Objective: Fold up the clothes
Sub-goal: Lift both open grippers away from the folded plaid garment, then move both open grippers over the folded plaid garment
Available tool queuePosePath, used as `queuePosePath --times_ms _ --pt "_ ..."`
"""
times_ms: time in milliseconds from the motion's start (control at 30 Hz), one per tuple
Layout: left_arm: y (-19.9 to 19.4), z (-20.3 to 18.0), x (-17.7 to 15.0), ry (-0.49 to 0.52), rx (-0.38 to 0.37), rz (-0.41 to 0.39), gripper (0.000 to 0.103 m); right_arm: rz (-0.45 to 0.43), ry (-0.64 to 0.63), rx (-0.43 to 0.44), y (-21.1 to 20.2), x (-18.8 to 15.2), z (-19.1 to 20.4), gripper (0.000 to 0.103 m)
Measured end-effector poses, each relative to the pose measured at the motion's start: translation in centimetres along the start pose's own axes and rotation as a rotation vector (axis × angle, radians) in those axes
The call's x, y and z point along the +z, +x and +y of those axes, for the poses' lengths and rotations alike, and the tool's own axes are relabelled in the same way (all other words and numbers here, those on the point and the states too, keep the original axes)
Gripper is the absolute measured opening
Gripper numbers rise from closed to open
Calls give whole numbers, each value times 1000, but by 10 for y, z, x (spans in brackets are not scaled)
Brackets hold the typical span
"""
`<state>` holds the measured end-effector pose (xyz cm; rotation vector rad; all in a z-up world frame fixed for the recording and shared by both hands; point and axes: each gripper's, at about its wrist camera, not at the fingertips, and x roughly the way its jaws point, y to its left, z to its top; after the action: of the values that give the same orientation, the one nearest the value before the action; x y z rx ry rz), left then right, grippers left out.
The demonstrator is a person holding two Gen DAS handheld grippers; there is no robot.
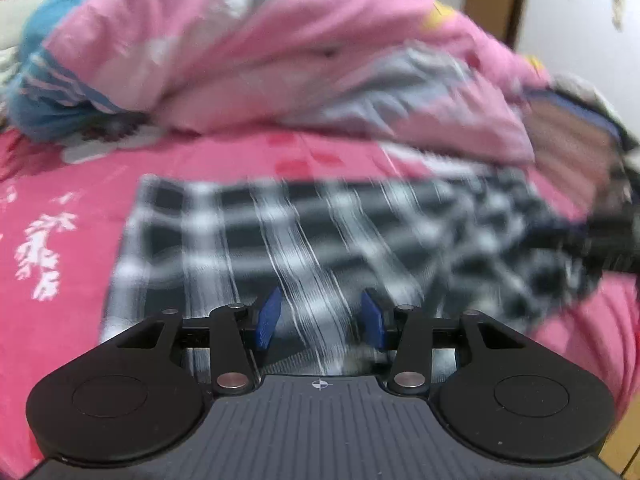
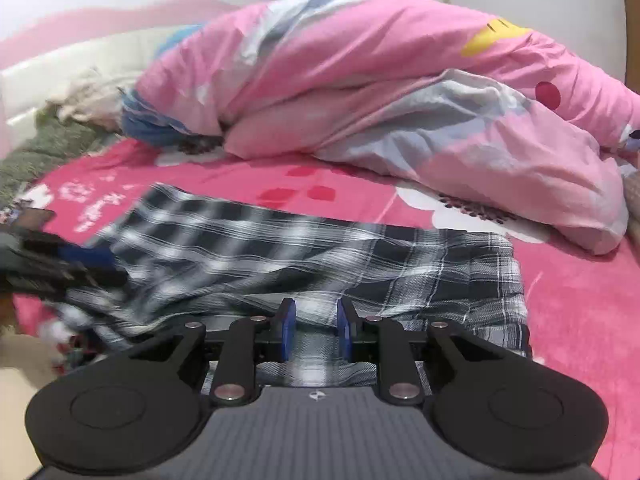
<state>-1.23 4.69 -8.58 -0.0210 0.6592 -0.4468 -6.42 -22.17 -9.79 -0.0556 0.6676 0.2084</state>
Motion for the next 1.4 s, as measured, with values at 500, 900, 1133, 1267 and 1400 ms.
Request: queuePosePath --times_ms 500,900,1133,1267,1400 --pt "34 -25 -9 57 -110 132 44 131 -107 -41 16 24 -1 23" --pt "37 -16 -8 -3 -191 136 63 349 -255 -140 14 15 -6 23" --pt "30 -12 -8 -25 -200 113 68 298 -258 -22 33 29 26 23" --pt "24 -5 -6 -59 -219 65 68 414 -261 -24 34 10 20 23" --pt "30 -5 -5 -66 -207 98 68 432 -233 -80 17 24 16 23"
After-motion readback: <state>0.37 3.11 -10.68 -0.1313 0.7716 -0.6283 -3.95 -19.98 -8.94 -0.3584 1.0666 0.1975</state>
